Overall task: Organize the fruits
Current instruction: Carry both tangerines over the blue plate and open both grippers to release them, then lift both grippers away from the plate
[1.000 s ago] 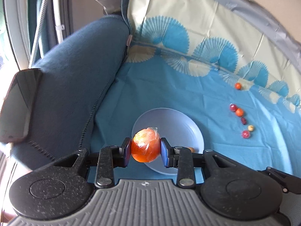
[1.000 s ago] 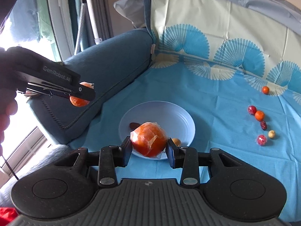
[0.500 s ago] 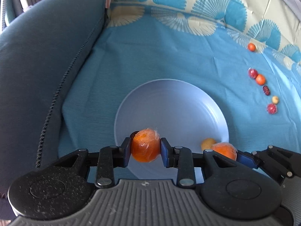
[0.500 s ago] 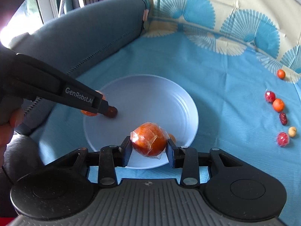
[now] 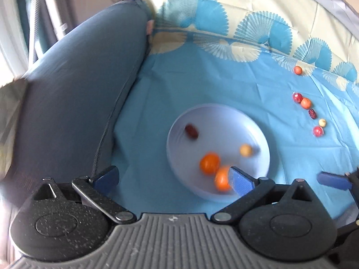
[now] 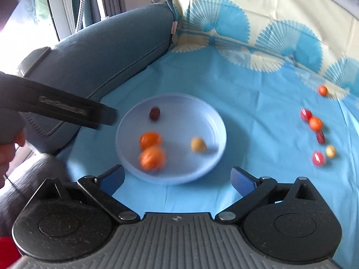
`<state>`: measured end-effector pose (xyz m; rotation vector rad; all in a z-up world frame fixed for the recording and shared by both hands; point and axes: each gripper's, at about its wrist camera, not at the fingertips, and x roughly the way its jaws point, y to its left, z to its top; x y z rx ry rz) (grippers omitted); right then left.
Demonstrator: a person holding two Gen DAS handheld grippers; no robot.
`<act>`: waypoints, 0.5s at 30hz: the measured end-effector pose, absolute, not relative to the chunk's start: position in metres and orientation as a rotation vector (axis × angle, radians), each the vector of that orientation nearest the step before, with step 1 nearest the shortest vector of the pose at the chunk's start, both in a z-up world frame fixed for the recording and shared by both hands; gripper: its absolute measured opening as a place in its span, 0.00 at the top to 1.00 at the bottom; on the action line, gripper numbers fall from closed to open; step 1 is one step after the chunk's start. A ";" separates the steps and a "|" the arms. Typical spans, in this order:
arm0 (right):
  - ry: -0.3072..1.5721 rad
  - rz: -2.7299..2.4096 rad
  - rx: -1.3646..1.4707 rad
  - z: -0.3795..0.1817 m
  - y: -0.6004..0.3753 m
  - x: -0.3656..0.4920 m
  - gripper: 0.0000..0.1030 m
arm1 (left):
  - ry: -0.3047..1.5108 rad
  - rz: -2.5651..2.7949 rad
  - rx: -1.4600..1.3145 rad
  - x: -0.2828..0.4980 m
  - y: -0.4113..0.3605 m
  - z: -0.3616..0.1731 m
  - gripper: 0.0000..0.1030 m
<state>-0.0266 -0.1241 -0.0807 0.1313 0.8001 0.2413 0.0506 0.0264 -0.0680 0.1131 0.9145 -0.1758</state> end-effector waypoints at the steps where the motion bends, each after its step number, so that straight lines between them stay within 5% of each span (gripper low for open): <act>1: 0.809 0.231 0.143 -0.077 -0.125 -0.039 0.02 | 0.925 -0.167 0.087 0.039 0.033 -0.065 0.00; 15: 0.652 0.114 0.150 -0.027 -0.119 -0.145 0.01 | 0.796 -0.169 0.016 -0.063 0.050 -0.022 0.00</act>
